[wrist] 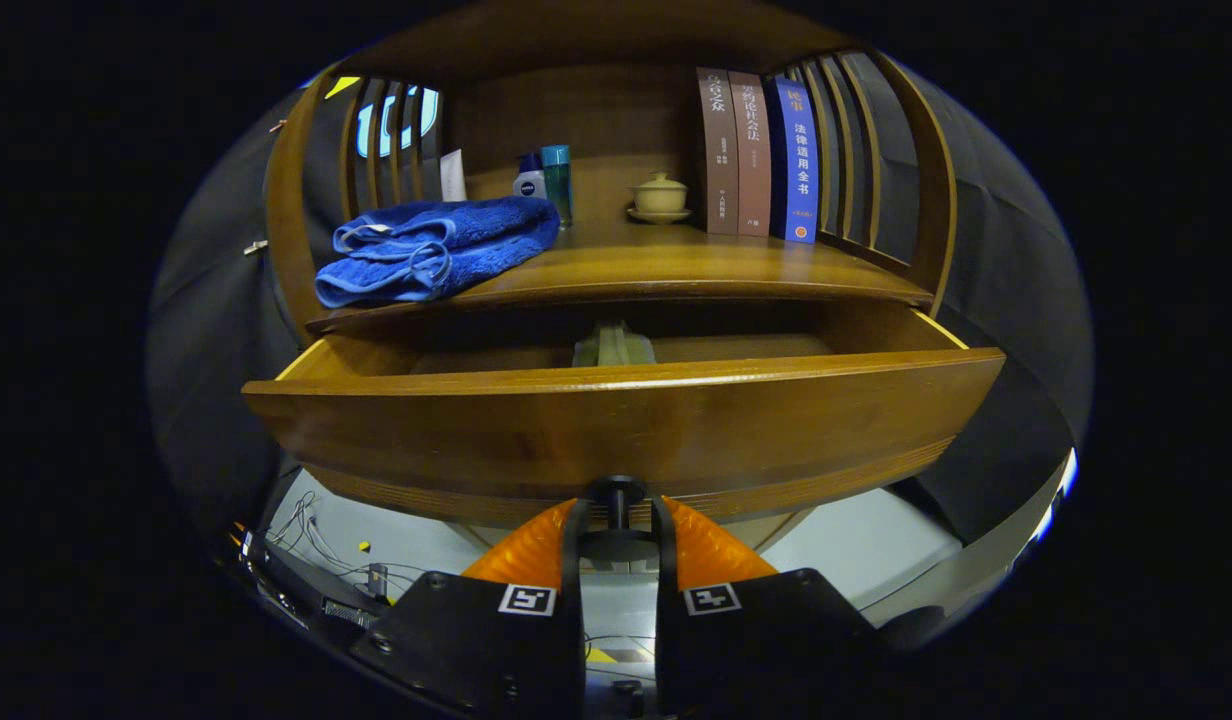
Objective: Pull open the drawer, take out the items inside it, and place them on the countertop above the cabinet.
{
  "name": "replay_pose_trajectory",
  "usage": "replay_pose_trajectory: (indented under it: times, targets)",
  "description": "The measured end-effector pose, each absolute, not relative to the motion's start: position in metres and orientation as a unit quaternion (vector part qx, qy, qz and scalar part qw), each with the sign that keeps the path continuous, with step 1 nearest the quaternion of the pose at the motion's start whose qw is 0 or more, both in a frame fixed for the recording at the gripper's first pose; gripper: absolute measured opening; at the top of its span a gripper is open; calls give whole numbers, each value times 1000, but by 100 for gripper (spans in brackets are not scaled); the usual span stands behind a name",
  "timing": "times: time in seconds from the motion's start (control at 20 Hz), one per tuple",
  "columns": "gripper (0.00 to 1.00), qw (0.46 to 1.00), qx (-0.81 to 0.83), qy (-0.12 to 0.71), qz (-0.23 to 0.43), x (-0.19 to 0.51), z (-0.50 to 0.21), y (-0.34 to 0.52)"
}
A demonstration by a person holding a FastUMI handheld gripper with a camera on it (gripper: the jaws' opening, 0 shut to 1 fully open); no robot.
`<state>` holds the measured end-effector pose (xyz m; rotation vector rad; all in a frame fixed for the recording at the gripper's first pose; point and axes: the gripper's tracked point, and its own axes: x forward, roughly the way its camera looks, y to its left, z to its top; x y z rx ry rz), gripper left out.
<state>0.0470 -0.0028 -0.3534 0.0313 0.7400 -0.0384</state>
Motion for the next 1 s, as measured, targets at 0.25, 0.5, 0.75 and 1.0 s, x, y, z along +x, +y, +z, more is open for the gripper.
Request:
replay_pose_trajectory:
  times: [0.25,0.5,0.75,1.0]
  targets:
    - [31,928,24,372,-20,11,-348,-5]
    - [32,925,26,378,-18,-14,-344,-3]
    - [32,923,27,385,-15,-31,-342,-2]
    - [31,917,35,396,-22,-45,-349,-7]
